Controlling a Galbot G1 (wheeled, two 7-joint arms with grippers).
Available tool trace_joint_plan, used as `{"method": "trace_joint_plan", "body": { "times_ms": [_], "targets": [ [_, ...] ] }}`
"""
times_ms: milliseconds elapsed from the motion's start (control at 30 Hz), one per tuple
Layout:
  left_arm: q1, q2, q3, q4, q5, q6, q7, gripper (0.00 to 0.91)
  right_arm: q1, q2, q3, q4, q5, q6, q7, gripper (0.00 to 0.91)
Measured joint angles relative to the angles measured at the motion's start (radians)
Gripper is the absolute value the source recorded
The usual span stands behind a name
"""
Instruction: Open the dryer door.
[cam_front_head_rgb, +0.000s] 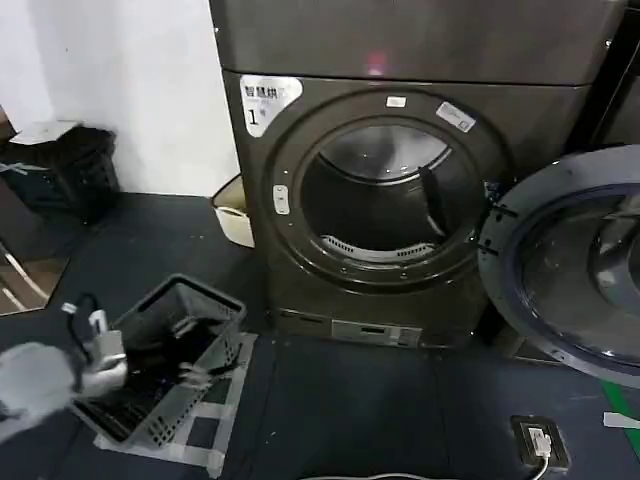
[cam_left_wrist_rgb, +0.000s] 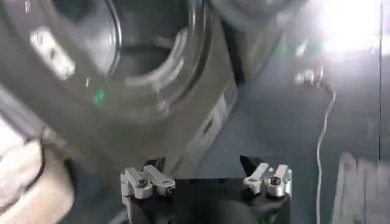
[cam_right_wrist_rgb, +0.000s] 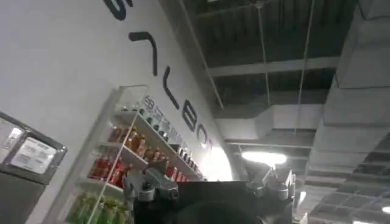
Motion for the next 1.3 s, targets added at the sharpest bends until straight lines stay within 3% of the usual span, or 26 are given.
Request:
{"method": "trace_joint_plan", "body": {
  "times_ms": [200, 500, 967, 1300],
  "targets": [
    [0.052, 0.086, -0.019, 0.070, 0.090, 0.019, 0.037, 0.907, -0.010, 0.000, 0.001, 0.005, 0.010, -0.002, -0.001, 0.907],
    [0.244, 0.168, -0.157, 0.128, 0.165, 0.061, 0.067, 0.907, -0.023, 0.002, 0.011, 0.007, 0.014, 0.000, -0.003, 0.907],
    [0.272, 0.185, -0.181, 0.175, 0.280, 0.145, 0.112, 0.907, -0.023, 0.003, 0.025, 0.006, 0.015, 0.000, -0.004, 0.907],
    [0.270, 0.179, -0.184, 0.197, 0.278, 0.136, 0.119, 0.907, -0.026, -0.001, 0.031, 0.011, 0.014, 0.000, -0.007, 0.907]
  ]
}}
